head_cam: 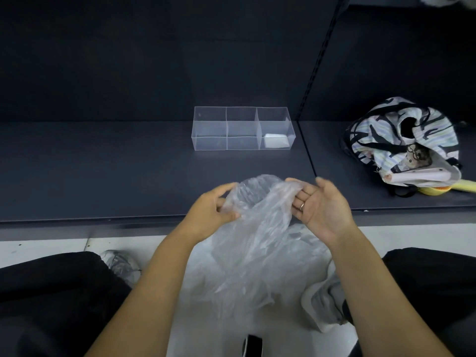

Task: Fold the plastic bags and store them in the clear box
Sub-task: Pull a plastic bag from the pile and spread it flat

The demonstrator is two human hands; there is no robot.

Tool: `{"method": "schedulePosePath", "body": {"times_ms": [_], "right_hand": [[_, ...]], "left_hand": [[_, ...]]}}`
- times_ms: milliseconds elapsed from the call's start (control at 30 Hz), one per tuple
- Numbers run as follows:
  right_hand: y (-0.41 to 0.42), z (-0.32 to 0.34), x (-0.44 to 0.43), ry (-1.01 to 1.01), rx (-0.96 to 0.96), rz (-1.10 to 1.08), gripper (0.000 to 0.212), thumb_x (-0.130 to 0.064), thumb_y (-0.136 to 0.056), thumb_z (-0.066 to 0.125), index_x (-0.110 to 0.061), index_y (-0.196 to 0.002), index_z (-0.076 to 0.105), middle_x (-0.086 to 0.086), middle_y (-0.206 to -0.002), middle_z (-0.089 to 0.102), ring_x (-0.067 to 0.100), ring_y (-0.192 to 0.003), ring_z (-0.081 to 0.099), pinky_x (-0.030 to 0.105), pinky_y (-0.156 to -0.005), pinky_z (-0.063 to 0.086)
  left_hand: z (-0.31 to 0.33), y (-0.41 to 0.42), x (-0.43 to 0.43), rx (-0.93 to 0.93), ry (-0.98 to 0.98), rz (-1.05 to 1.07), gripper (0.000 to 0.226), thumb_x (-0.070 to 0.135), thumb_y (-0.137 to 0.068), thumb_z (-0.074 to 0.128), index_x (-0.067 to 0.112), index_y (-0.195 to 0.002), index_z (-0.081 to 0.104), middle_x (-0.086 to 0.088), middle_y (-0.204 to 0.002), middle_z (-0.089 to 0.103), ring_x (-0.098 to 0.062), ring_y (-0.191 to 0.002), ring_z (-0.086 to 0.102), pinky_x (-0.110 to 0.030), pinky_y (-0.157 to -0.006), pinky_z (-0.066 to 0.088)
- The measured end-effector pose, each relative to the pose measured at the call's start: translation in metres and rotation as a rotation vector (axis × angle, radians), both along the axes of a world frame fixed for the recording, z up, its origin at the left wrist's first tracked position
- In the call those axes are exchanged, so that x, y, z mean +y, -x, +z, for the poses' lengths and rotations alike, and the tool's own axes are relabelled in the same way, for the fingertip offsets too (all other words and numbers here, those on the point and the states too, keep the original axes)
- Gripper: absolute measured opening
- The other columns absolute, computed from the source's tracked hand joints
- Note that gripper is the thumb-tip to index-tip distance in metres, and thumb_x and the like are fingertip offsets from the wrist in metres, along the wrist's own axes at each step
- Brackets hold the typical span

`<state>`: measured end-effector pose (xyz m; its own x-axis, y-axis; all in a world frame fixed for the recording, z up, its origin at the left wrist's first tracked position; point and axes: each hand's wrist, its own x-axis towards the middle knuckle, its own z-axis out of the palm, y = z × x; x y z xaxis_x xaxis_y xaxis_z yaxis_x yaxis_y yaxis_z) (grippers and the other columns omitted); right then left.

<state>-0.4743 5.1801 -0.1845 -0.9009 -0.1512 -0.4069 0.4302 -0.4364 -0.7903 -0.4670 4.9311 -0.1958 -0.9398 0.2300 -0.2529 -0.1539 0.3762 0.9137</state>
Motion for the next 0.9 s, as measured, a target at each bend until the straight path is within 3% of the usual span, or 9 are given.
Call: {"method": "schedulePosePath", "body": {"times_ms": [100,200,300,400,467,600,733,833,900], "right_hand": [[0.000,-0.002,-0.005,-0.260,-0.086,0.019,0.078,-0.076,-0.076,0.048,-0.009,-0.111,0.067,0.008,-0.107,0.072,0.021,-0.102,0.068,0.037,-0.090,0.050],[-0.002,-0.009,-0.016,-0.464,-0.097,-0.057,0.037,-0.036,-0.080,0.074,-0.009,-0.104,0.068,0.010,-0.097,0.072,0.023,-0.089,0.068,0.041,-0.086,0.054],[-0.004,-0.014,-0.018,-0.510,-0.083,-0.073,0.026,-0.010,-0.081,0.074,-0.010,-0.107,0.066,0.012,-0.090,0.070,0.025,-0.079,0.064,0.043,-0.081,0.053],[-0.005,-0.013,-0.012,-0.510,-0.056,-0.017,0.018,-0.008,-0.082,0.073,-0.016,-0.097,0.072,0.016,-0.090,0.070,0.030,-0.080,0.062,0.051,-0.089,0.051],[-0.004,-0.013,-0.004,-0.476,-0.037,0.045,0.019,-0.007,-0.082,0.072,-0.018,-0.096,0.074,0.021,-0.094,0.066,0.032,-0.084,0.057,0.053,-0.094,0.048],[-0.005,-0.010,0.001,-0.559,0.037,0.133,0.015,-0.009,-0.083,0.072,-0.019,-0.093,0.076,0.011,-0.086,0.067,0.027,-0.078,0.052,0.036,-0.079,0.050],[-0.004,-0.010,-0.005,-0.625,0.100,0.034,0.014,-0.023,-0.086,0.071,-0.010,-0.087,0.073,-0.008,-0.051,0.056,0.009,-0.045,0.042,0.017,-0.045,0.039],[-0.005,-0.011,-0.007,-0.561,0.111,-0.040,0.021,-0.028,-0.088,0.067,-0.009,-0.095,0.072,-0.004,-0.052,0.051,0.006,-0.042,0.042,0.016,-0.042,0.038],[-0.004,-0.011,-0.007,-0.502,0.102,-0.057,0.039,-0.032,-0.090,0.065,0.005,-0.099,0.063,0.011,-0.068,0.053,0.016,-0.054,0.048,0.023,-0.050,0.046]], "left_hand": [[-0.004,-0.001,0.000,0.013,-0.065,0.127,0.067,0.027,-0.086,0.070,0.042,-0.142,0.036,0.005,-0.091,0.074,0.002,-0.102,0.062,-0.008,-0.084,0.040],[-0.002,0.000,0.000,0.027,-0.149,0.207,0.060,0.028,-0.090,0.065,0.047,-0.140,0.037,0.008,-0.088,0.074,0.012,-0.092,0.061,0.003,-0.069,0.040],[0.001,0.002,-0.002,0.031,-0.224,0.333,0.041,0.027,-0.093,0.062,0.043,-0.130,0.054,0.015,-0.095,0.073,0.002,-0.095,0.065,-0.015,-0.087,0.048],[0.002,0.003,-0.009,-0.063,-0.336,0.584,0.016,0.029,-0.091,0.064,0.028,-0.103,0.073,0.008,-0.096,0.072,-0.014,-0.093,0.067,-0.038,-0.095,0.052],[0.002,0.004,-0.016,-0.136,-0.360,0.710,0.018,0.032,-0.087,0.068,0.016,-0.085,0.075,-0.002,-0.085,0.069,-0.021,-0.084,0.064,-0.047,-0.094,0.052],[-0.003,0.006,-0.024,-0.249,-0.293,0.868,0.035,0.045,-0.086,0.066,0.014,-0.072,0.062,-0.006,-0.078,0.066,-0.024,-0.076,0.062,-0.042,-0.083,0.054],[-0.002,0.009,-0.022,-0.378,-0.134,0.938,0.048,0.055,-0.091,0.052,0.013,-0.068,0.054,-0.002,-0.069,0.053,-0.018,-0.058,0.049,-0.031,-0.056,0.041],[-0.008,0.007,-0.021,-0.346,-0.024,0.882,0.056,0.063,-0.093,0.036,0.011,-0.088,0.057,-0.006,-0.085,0.056,-0.020,-0.071,0.051,-0.037,-0.076,0.047],[-0.011,0.001,-0.020,-0.123,-0.089,0.768,0.060,0.074,-0.086,0.031,0.025,-0.115,0.050,-0.001,-0.116,0.055,-0.018,-0.101,0.054,-0.043,-0.099,0.044]]}}
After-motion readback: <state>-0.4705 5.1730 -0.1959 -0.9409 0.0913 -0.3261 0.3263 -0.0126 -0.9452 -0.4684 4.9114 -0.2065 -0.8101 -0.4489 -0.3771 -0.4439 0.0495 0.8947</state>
